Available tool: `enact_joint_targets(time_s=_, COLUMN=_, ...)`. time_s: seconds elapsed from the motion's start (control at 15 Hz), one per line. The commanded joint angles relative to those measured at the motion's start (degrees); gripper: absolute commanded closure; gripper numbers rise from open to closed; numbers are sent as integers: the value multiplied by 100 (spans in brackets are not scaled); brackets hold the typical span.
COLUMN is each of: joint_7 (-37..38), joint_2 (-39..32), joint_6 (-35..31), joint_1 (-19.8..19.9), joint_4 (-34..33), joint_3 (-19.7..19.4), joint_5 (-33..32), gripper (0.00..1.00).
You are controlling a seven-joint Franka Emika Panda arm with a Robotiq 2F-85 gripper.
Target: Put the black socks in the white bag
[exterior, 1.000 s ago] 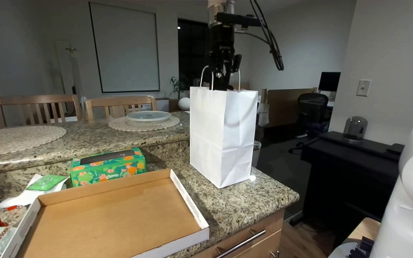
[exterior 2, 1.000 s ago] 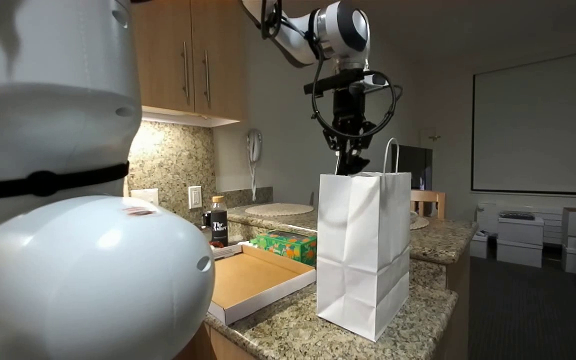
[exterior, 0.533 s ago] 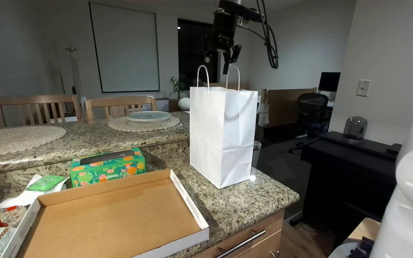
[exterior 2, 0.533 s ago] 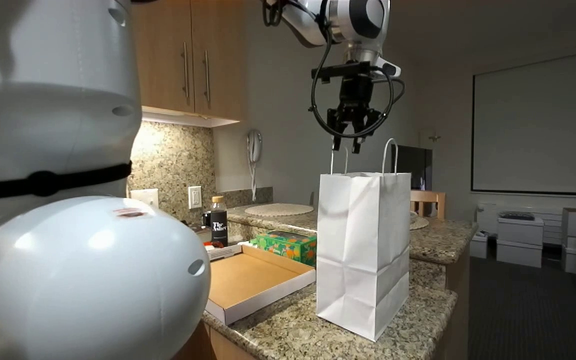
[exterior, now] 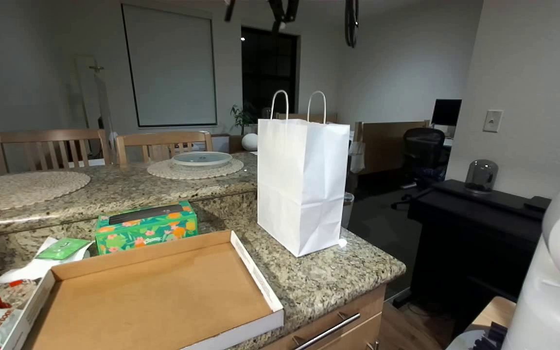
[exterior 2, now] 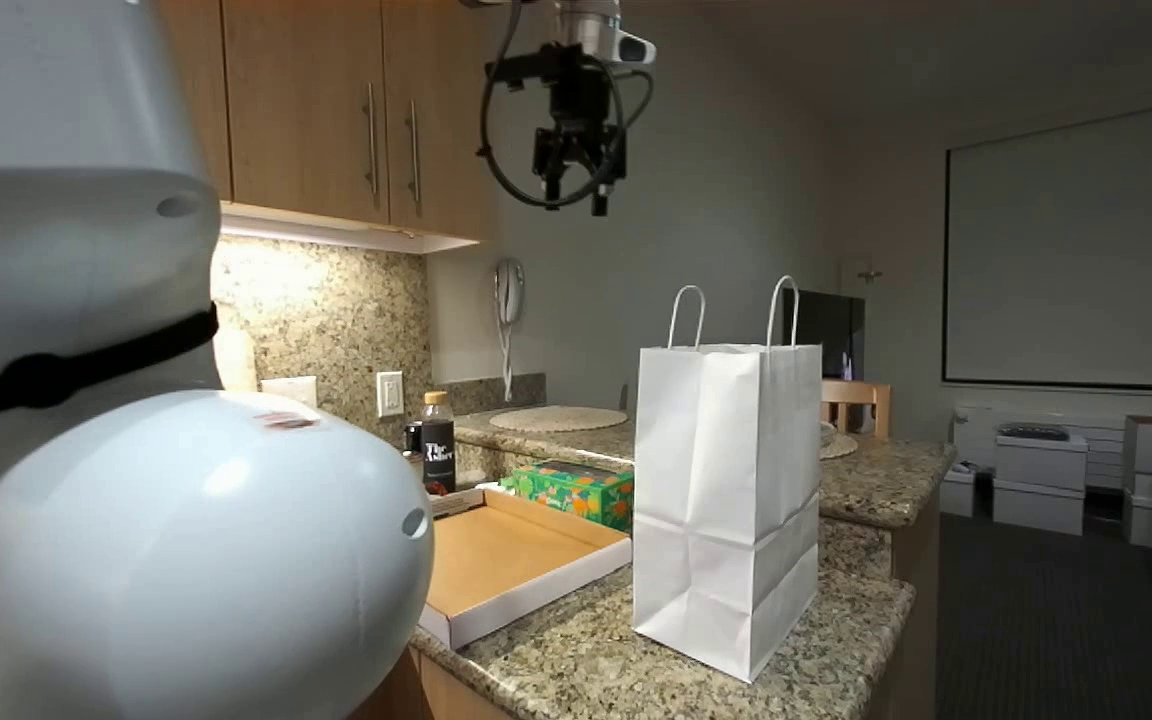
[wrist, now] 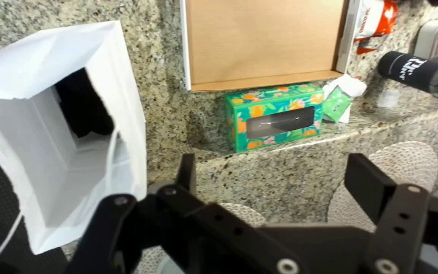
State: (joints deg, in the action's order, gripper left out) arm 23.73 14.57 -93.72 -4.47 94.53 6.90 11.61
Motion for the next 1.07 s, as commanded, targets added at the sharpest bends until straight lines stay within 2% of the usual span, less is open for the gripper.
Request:
enact_joint_targets(time_s=0.0, joint_7=623, joint_2=188, joint_6=-62, joint_1=-310, joint_4=107, joint_3=724, joint_5=-206, gripper=0)
enact_joint_targets(time_s=0.27, joint_7=1203, joint_2=-85, joint_6=-176, joint_1=-575, joint_4=394, joint_3=1398, joint_5=-365, gripper=0)
enact_joint_targets(time_s=0.4, joint_7=1390, joint_2=-332, joint_6=-370, joint_1=-657, joint_4=681, joint_3=1550, joint_5=-474, gripper=0)
enact_joint_targets(time_s=0.6, joint_7=1427, joint_2=-528, joint_6=-1147, joint_1=-759, joint_4=1308, joint_3=1557, joint_5=-603, gripper=0)
enact_joint_targets(time_s=0.67, joint_7=1309, joint_2=-539, joint_6=-702, joint_1=-807, joint_4=906, joint_3=1486, joint_5=-499, gripper=0)
enact_joint_targets(time_s=1.0, joint_7=1307, joint_2=-656, joint_6=-779, joint_1=-844, joint_4=865, joint_3=1450, joint_5=-514, gripper=0)
